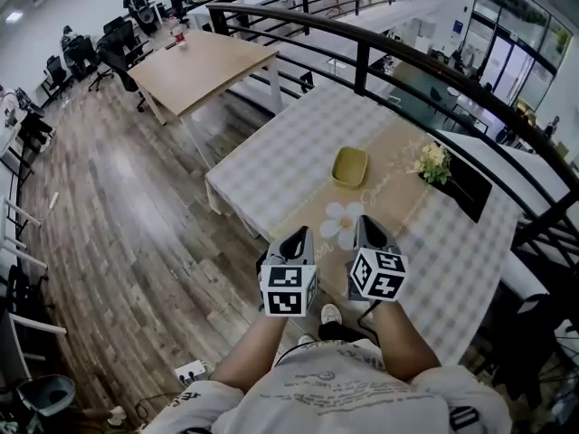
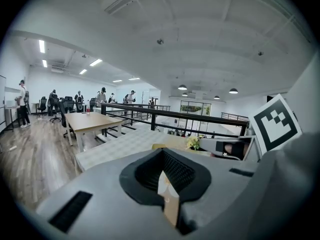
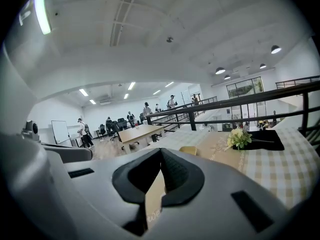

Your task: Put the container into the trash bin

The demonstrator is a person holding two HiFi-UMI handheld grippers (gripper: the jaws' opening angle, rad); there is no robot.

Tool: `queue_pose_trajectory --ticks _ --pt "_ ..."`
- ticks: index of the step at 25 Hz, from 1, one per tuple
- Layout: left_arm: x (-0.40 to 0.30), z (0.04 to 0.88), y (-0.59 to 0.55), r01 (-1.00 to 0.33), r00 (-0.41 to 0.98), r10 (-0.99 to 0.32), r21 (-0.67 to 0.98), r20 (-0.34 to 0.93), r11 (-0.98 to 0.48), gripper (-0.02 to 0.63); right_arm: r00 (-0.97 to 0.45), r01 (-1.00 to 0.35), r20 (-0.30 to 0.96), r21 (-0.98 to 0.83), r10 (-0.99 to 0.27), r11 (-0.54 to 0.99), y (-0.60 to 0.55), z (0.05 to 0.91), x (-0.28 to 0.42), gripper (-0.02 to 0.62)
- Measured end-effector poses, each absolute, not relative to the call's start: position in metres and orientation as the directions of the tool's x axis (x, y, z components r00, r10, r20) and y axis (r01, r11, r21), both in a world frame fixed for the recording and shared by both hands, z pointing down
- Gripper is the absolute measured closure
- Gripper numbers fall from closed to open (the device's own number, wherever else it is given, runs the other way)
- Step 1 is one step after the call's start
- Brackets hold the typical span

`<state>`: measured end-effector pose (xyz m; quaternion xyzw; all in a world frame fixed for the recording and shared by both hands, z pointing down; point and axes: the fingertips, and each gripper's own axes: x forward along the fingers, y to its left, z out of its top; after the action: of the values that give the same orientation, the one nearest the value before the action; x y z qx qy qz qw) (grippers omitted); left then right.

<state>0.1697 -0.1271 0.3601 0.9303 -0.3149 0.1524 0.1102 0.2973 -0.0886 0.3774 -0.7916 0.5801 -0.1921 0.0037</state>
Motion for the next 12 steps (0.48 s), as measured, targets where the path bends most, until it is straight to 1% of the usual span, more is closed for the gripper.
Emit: queue_pose_trajectory --ticks 7,12 --pt "0.196 0.377 -0.16 -0.647 0.729 -0.567 0.112 0.384 -0.754 0.601 0.25 -0.911 0.337 -0.236 -0.908 -0.338 -0.12 0.401 0.334 0.592" --pt "0.213 0.397 -0.18 -0.66 0.71 -0.563 0.12 0.423 -0.742 0.601 0.246 -0.9 0.392 -0.247 -0.887 -0.359 -0.143 0.433 0.363 0.592"
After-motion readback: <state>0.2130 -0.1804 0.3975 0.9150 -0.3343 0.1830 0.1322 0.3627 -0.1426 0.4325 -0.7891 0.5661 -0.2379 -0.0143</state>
